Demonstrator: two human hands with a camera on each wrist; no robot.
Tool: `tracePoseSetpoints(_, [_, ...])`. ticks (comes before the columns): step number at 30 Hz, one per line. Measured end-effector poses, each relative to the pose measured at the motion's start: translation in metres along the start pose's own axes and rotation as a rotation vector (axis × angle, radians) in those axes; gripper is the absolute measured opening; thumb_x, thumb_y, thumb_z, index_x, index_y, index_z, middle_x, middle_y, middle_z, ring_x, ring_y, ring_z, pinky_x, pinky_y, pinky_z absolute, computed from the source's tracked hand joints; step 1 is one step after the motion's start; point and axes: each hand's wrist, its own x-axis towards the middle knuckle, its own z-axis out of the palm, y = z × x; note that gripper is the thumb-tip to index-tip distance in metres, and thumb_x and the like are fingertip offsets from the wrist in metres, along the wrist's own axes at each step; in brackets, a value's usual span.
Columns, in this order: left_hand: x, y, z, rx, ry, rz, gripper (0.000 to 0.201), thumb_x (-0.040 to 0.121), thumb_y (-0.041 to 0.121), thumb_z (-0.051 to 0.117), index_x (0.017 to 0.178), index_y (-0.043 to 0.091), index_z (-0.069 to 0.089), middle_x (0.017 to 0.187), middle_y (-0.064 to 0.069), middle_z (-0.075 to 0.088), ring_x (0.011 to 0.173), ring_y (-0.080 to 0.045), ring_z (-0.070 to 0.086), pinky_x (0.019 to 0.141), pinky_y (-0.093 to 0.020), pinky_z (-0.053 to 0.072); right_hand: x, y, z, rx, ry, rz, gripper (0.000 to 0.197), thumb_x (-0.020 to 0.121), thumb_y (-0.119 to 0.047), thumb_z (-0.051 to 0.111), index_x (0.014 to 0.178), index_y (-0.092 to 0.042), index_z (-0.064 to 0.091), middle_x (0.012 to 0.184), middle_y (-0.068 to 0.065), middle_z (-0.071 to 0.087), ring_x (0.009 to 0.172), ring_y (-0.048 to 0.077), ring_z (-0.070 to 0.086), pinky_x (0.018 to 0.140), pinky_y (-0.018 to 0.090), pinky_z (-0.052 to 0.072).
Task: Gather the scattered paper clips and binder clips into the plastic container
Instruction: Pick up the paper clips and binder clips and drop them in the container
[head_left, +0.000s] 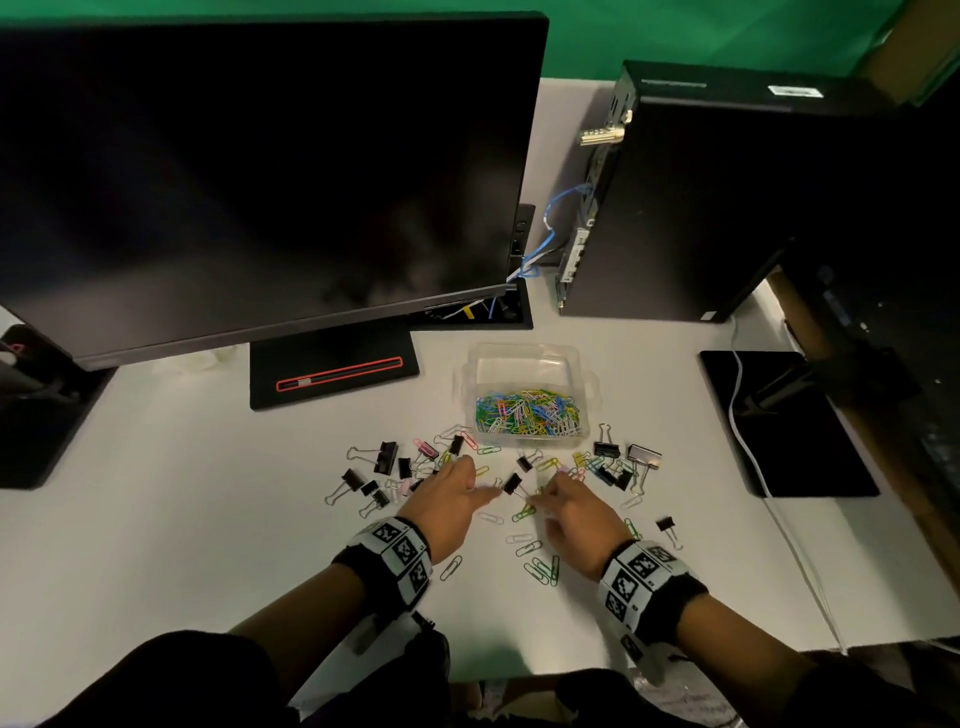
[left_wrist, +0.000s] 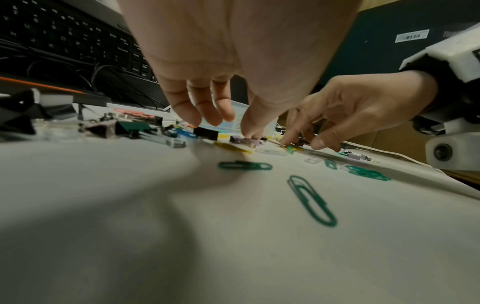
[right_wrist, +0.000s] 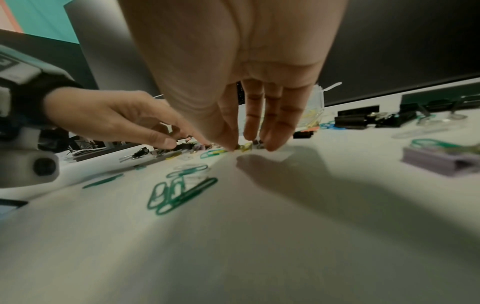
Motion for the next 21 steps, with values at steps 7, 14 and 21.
tracePoseSetpoints(7, [0.008, -0.001, -0.002, -0.039, 0.034, -0.036, 0.053, 0.086, 0.006, 0.049, 0.137, 0.015, 0.04, 0.115, -0.013, 0.047, 0.108, -0.031, 0.047, 0.087, -0.041, 0.048, 0.013, -0.01, -0.003, 0.066, 0.073, 0.052, 0.038, 0.086, -0.023, 0.053, 0.124, -0.019, 0.052, 0.117, 0.007, 0.052, 0.11, 0.027, 0.051, 0.085, 0.036, 0.048])
tracePoseSetpoints(14, [0.025, 0.008, -0.008, -0.053, 0.026, -0.06, 0.044, 0.09, 0.014, 0.042, 0.133, 0.018, 0.045, 0.119, -0.01, 0.043, 0.111, -0.029, 0.043, 0.094, -0.041, 0.042, 0.038, -0.027, -0.008, 0.082, 0.061, 0.115, 0.026, 0.079, -0.028, 0.065, 0.101, -0.015, 0.061, 0.104, 0.005, 0.055, 0.1, 0.025, 0.055, 0.077, 0.028, 0.043])
tracePoseSetpoints(21, [0.029, 0.009, 0.0, 0.078, -0.038, -0.002, 0.049, 0.092, 0.011, 0.041, 0.136, 0.032, 0.041, 0.13, -0.005, 0.039, 0.119, -0.026, 0.036, 0.096, -0.038, 0.035, 0.02, 0.001, -0.028, 0.209, 0.181, 0.211, 0.019, 0.073, -0.024, 0.069, 0.088, -0.014, 0.062, 0.093, 0.005, 0.06, 0.084, 0.021, 0.057, 0.069, 0.027, 0.043])
